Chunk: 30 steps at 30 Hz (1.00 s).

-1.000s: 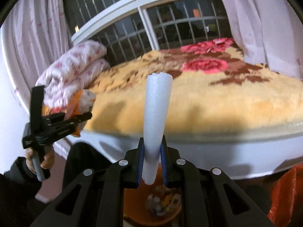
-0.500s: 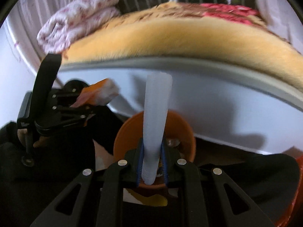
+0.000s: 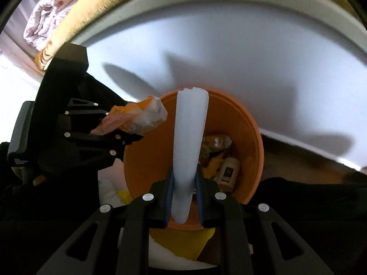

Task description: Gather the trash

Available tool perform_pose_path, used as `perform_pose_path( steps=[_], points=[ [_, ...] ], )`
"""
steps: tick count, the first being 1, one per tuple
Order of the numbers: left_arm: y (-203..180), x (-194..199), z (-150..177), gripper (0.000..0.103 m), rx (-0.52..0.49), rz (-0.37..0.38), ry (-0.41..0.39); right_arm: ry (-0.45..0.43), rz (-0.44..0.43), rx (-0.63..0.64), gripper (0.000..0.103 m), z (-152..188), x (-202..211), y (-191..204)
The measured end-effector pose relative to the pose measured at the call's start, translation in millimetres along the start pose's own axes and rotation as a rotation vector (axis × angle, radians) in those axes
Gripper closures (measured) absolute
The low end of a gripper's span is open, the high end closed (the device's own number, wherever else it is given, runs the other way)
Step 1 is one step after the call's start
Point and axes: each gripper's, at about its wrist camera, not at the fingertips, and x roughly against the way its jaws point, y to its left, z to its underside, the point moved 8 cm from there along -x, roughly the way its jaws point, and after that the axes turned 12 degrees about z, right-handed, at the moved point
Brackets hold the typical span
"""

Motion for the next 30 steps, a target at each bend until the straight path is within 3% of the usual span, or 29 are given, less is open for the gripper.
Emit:
perform_pose_path(
  steps=[10,11,12,13,14,24,30],
  points=[
    [-13.1,-10.9,8.2,0.080,-0.023,-0.006,0.038,0.039,0.010,0.002,0.081,-0.7,-10.6,7.7],
    [-12.2,-11.9,8.6,0.071,-0.027,-0.019,0.039,0.040,0.013,0.001,0.078,-0.5,-10.9,7.7],
    [-13.5,-13.3,7.6,0.050,-0.029,-0.029,0.043,0.042,0.019,-0.002,0.056,-5.7,-12.3,4.9],
    [-13.6,-13.5,8.4,0.037,-0.032,-0.048,0.045,0.034,0.039,-0.011,0.037,-6.0,-11.7,2.5],
    [-13.7,-12.7,9.1,0.022,-0.035,-0.064,0.039,0.025,0.054,-0.018,0.036,-5.7,-10.3,0.2],
    [-16.0,2.8,16.3,0.022,-0.039,-0.055,-0.033,-0.074,0.103,-0.103,0.036,-6.0,19.3,-13.3],
    [-11.4,39.2,-0.6,0.022,-0.031,-0.067,-0.115,-0.167,0.151,-0.118,0.028,-11.8,53.5,-23.0]
  ],
)
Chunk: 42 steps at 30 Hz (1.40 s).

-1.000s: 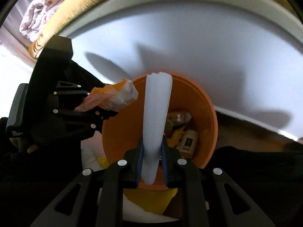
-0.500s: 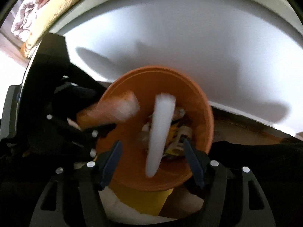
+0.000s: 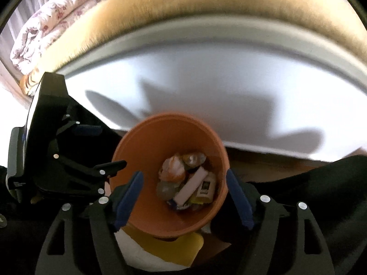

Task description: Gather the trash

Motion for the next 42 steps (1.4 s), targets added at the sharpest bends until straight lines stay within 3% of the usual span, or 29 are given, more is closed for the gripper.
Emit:
perform_pose_path(
  steps=[3,7,9,13,17,23,28,32,37,42],
  points=[
    [3.6,23.7,-8.9,0.022,-0.008,-0.020,-0.065,-0.068,0.028,0.014,0.022,-14.9,25.7,-3.9],
    [1.3,71.4,-34.2,0.022,0.004,-0.008,-0.189,-0.236,0.069,0.013,0.005,-62.0,81.0,-14.0],
    [7.5,100.2,-48.5,0.011,0.031,-0.022,-0.270,-0.321,0.103,0.011,0.005,-88.7,97.6,-18.6],
    [23.1,159.2,-89.9,0.010,0.079,-0.069,-0.454,-0.465,0.149,-0.003,0.005,-148.8,130.0,-30.5],
    [46.0,192.4,-136.4,0.010,0.130,-0.108,-0.562,-0.560,0.204,-0.040,0.005,-211.2,131.2,-41.0],
    [72.7,194.8,-202.6,0.010,0.172,-0.133,-0.600,-0.566,0.280,-0.169,0.005,-268.1,92.0,-60.5],
    [102.1,175.8,-230.7,0.010,0.230,-0.140,-0.623,-0.514,0.313,-0.285,0.005,-299.0,53.0,-92.9],
    [129.8,161.1,-252.4,0.010,0.295,-0.126,-0.597,-0.466,0.335,-0.302,0.005,-314.8,30.6,-107.8],
    [158.6,146.2,-270.2,0.010,0.359,-0.126,-0.566,-0.343,0.307,-0.283,0.005,-321.5,-0.8,-106.6],
    [165.8,132.1,-273.4,0.010,0.362,-0.140,-0.531,-0.331,0.316,-0.255,0.005,-319.1,-9.1,-101.9]
  ],
)
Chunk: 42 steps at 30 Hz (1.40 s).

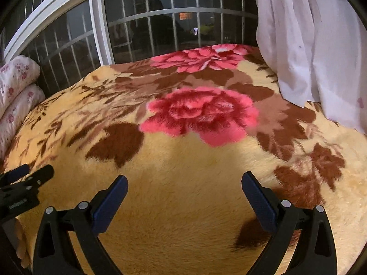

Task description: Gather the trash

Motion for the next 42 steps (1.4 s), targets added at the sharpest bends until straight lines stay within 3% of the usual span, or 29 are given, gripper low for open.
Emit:
perform_pose_path(
  steps=[25,37,42],
  points=[
    [-6.4,-10.6,8.9,0.010,-0.044,-0.010,0.053,0.034,0.003,-0.011,0.005,7.2,-7.4,-2.0],
    [-6.7,-10.0,8.3,0.010,-0.038,-0.011,0.050,0.039,0.002,-0.011,0.005,8.1,-8.9,-2.2],
    [-8.2,-2.3,3.6,0.010,-0.035,-0.002,-0.004,0.036,0.008,-0.011,0.005,10.2,-8.7,-2.2]
  ],
)
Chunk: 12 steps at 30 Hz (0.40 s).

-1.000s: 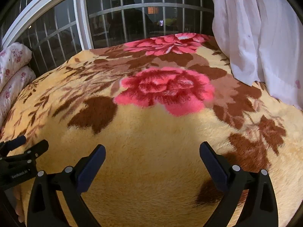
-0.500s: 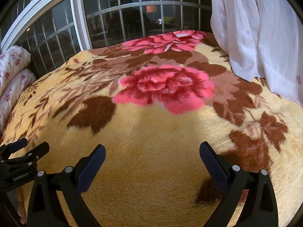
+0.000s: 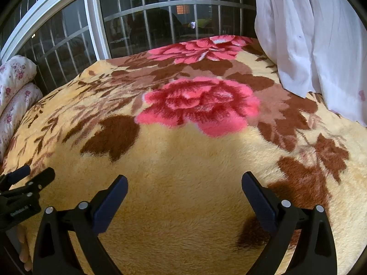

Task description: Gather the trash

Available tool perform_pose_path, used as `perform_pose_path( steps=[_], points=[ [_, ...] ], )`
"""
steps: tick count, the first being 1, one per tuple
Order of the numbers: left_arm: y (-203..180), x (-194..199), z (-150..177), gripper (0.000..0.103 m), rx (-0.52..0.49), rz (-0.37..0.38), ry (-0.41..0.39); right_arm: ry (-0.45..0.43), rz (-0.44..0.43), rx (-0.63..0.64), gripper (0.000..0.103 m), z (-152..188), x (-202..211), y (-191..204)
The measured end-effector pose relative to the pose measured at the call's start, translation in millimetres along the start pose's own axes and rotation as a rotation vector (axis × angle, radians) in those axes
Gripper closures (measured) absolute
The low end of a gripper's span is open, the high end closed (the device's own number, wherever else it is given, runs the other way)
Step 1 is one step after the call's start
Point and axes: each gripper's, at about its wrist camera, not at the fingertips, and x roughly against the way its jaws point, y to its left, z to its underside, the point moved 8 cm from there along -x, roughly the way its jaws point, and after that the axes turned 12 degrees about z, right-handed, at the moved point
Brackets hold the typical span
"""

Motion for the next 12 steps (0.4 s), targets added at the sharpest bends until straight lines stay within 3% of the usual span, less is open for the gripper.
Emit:
perform_pose_path(
  steps=[6,12],
  points=[
    [2.4,-2.5,1.2,0.010,0.017,-0.024,0.014,0.004,-0.003,0.001,0.005,-0.4,-1.0,0.3],
    [2.6,-8.0,4.8,0.010,0.024,-0.002,0.042,0.011,-0.005,0.002,0.005,-1.5,-1.3,0.9]
  ],
)
